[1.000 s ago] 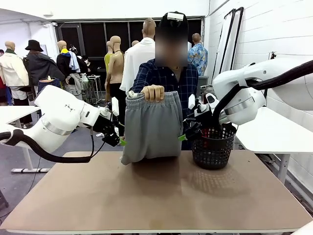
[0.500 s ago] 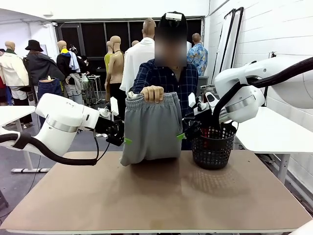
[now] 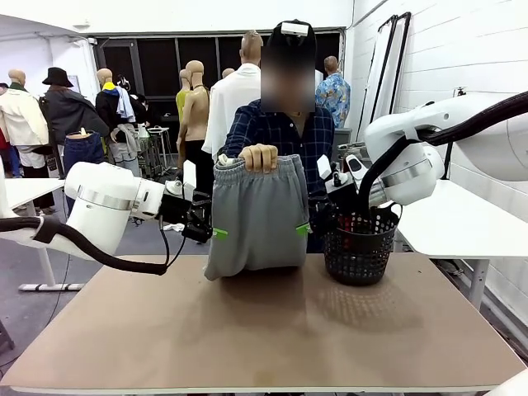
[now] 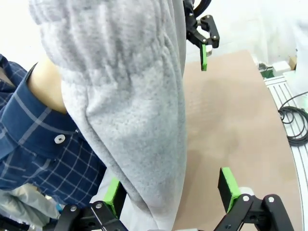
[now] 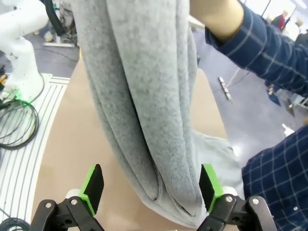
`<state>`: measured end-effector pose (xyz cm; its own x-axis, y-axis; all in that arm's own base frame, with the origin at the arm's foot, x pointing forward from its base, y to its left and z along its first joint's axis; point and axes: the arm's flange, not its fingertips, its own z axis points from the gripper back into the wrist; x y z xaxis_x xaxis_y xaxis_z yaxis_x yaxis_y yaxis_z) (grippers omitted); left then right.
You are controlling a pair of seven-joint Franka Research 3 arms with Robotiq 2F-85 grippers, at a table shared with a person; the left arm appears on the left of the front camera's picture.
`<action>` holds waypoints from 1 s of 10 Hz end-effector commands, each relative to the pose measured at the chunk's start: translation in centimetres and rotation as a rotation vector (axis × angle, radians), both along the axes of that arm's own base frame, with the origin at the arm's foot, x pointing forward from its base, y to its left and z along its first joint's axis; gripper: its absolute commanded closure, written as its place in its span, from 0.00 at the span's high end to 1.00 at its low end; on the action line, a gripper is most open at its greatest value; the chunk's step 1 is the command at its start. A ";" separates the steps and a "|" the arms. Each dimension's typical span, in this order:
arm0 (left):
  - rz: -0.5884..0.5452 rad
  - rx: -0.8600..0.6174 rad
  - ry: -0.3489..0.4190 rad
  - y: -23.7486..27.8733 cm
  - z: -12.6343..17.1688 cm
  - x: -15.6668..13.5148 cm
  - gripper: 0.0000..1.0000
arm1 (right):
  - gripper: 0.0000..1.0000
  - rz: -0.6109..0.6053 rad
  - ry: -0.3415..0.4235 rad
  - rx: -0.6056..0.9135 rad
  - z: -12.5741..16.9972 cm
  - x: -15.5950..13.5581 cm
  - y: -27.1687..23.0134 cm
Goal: Fold the training pants.
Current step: Grab both ends of the Training pants handed by a person.
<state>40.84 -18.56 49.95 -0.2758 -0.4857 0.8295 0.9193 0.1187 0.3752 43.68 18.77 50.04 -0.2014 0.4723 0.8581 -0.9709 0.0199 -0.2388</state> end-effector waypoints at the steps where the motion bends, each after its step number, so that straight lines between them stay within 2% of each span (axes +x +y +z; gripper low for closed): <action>1: -0.007 -0.038 -0.016 0.1 -0.5 0.9 1.00 | 1.00 0.033 -0.032 0.079 -0.2 0.8 0.8; 10: -0.004 -0.215 0.011 -1.3 2.4 -0.3 1.00 | 1.00 0.124 -0.034 0.208 2.8 -0.8 2.0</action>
<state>40.74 -19.74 52.37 -0.2591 -0.3303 0.9076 0.9281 0.1750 0.3286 42.91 20.46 52.44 -0.2623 0.3037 0.9160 -0.9645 -0.0534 -0.2585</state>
